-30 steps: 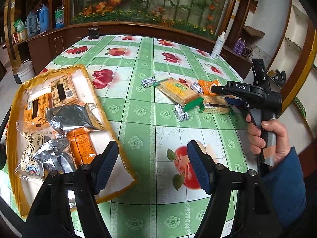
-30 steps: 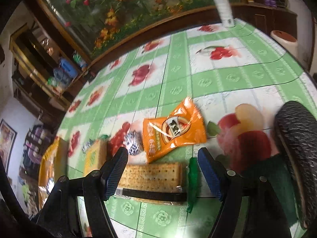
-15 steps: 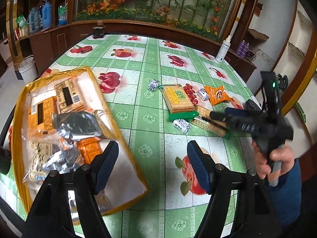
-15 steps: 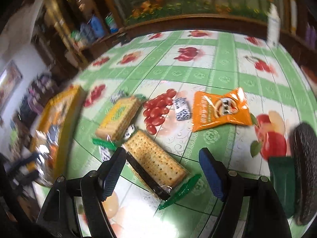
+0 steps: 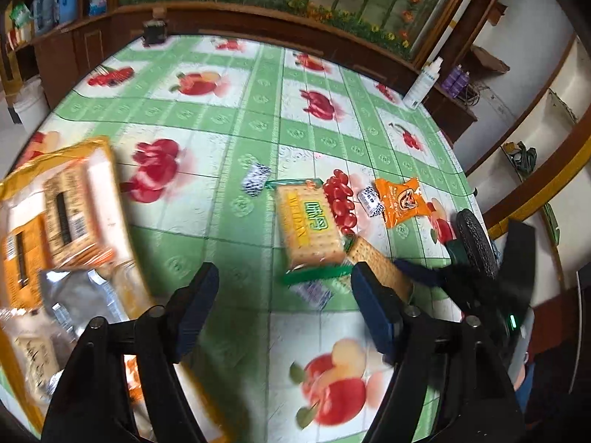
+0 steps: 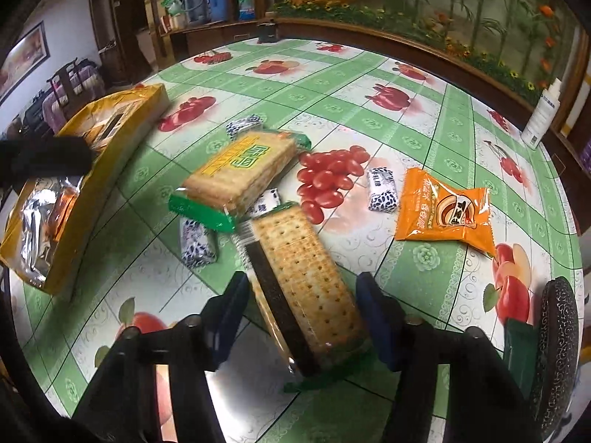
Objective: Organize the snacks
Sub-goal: 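Grasp the black-banded cracker pack with the right gripper while the left grasps the WEIDAN cracker pack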
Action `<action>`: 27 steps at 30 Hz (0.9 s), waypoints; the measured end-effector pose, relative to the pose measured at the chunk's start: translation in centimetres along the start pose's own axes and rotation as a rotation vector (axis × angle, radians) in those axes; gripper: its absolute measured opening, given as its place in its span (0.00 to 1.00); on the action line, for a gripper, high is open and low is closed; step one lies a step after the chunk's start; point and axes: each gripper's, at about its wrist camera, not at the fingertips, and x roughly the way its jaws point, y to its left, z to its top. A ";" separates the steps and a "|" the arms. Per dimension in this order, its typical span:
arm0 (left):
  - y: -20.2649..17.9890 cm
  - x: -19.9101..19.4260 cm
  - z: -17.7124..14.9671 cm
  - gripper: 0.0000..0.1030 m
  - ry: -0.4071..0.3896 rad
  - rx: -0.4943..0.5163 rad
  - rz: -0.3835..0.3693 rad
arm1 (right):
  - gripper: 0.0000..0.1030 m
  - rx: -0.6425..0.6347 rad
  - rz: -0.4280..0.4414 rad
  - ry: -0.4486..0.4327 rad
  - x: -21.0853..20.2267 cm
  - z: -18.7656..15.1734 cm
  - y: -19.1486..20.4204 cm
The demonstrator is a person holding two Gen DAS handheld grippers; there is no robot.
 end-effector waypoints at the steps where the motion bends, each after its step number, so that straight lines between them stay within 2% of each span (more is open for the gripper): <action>1: -0.2 0.7 0.5 0.72 0.011 -0.004 0.004 | 0.52 0.003 0.000 0.004 -0.2 0.0 -0.1; 4: -0.9 2.2 1.5 0.72 0.032 -0.001 0.022 | 0.48 0.047 -0.006 0.000 -0.8 0.0 -1.1; 7: -1.4 4.3 2.6 0.72 0.074 -0.010 0.017 | 0.47 0.122 0.013 -0.007 -1.5 0.0 -2.7; 11: -1.8 7.1 3.4 0.72 0.128 -0.030 0.036 | 0.47 0.150 0.019 0.008 -1.4 0.0 -3.1; 16: -2.2 8.8 3.4 0.72 0.119 -0.010 0.065 | 0.47 0.164 0.018 0.019 -1.3 0.0 -3.3; 18: -2.1 9.3 3.3 0.61 0.114 -0.002 0.080 | 0.47 0.170 0.019 0.024 -1.2 0.0 -3.3; 20: -2.1 9.1 3.2 0.44 0.086 0.005 0.097 | 0.47 0.168 0.018 0.027 -1.1 0.0 -3.2; 27: -1.6 7.5 2.2 0.43 0.044 0.016 0.083 | 0.47 0.169 0.023 0.019 -1.0 0.0 -3.1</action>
